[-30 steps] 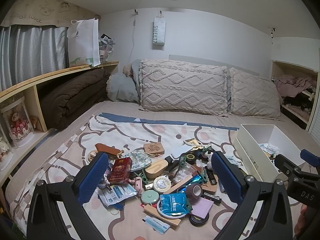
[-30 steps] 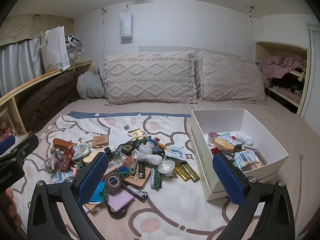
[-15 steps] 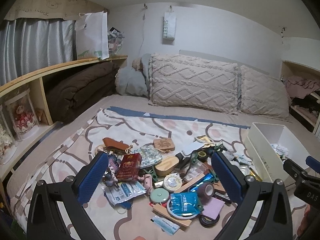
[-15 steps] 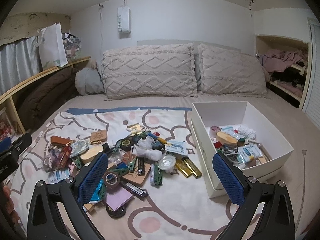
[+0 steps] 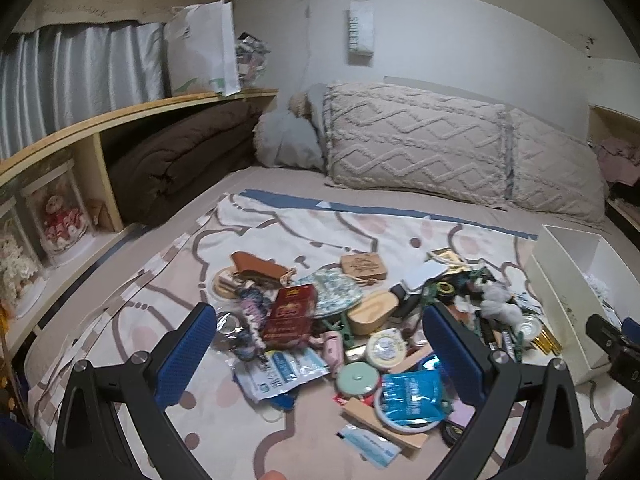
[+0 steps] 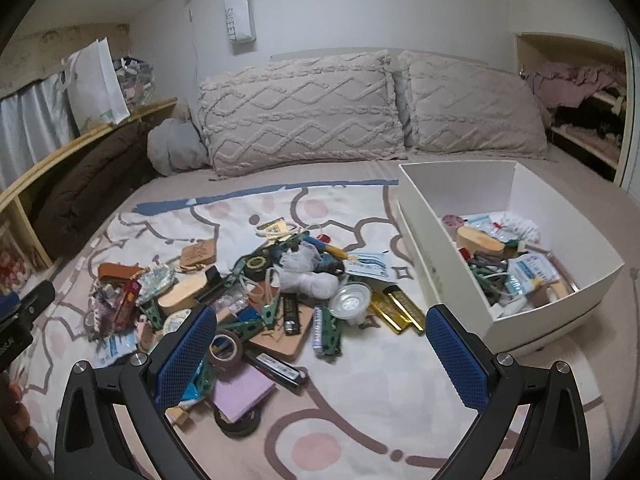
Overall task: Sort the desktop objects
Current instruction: 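Move both tools toward the cluttered pile of items on the bed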
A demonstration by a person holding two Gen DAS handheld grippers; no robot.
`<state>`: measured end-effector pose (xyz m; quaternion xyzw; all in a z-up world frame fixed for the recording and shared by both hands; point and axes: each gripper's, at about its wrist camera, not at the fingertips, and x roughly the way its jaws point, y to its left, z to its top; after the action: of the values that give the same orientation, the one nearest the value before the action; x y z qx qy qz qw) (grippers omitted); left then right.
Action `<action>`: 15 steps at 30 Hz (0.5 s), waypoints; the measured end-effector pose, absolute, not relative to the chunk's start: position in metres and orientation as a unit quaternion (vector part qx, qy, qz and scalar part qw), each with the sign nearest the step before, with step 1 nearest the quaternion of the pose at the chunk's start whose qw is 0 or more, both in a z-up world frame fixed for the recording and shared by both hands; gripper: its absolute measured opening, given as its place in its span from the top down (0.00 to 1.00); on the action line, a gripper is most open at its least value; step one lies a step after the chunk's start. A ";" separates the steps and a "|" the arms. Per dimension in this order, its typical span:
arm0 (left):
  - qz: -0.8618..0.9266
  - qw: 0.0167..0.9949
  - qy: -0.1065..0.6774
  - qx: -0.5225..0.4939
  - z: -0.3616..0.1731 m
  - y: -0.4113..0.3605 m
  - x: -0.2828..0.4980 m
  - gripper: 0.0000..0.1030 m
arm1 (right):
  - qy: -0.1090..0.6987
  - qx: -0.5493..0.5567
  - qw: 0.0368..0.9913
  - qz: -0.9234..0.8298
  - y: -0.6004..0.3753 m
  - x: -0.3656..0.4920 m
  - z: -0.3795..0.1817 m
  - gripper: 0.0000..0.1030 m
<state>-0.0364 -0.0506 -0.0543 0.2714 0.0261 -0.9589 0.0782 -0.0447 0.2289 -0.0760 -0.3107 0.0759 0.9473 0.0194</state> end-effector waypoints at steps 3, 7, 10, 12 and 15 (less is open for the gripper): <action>-0.955 0.095 0.036 0.278 -0.059 -0.063 -0.039 0.00 | 0.094 -0.298 0.019 0.950 0.228 -0.046 -0.080 0.00; -0.951 0.109 0.050 0.285 -0.065 -0.079 -0.040 0.00 | 0.117 -0.287 -0.010 0.951 0.224 -0.049 -0.085 0.00; -0.949 0.125 0.056 0.285 -0.067 -0.093 -0.040 0.00 | 0.125 -0.253 -0.022 0.959 0.218 -0.045 -0.088 0.00; -0.946 0.134 0.065 0.287 -0.068 -0.101 -0.041 0.00 | 0.122 -0.249 -0.027 0.960 0.212 -0.045 -0.090 0.00; -0.943 0.139 0.080 0.291 -0.071 -0.114 -0.041 0.00 | 0.123 -0.266 -0.046 0.955 0.205 -0.050 -0.095 0.00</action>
<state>-0.0411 -0.1136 -0.0707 0.2912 0.0799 -0.9431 0.1394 -0.0498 0.2054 -0.0947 -0.2663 0.1231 0.9549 -0.0461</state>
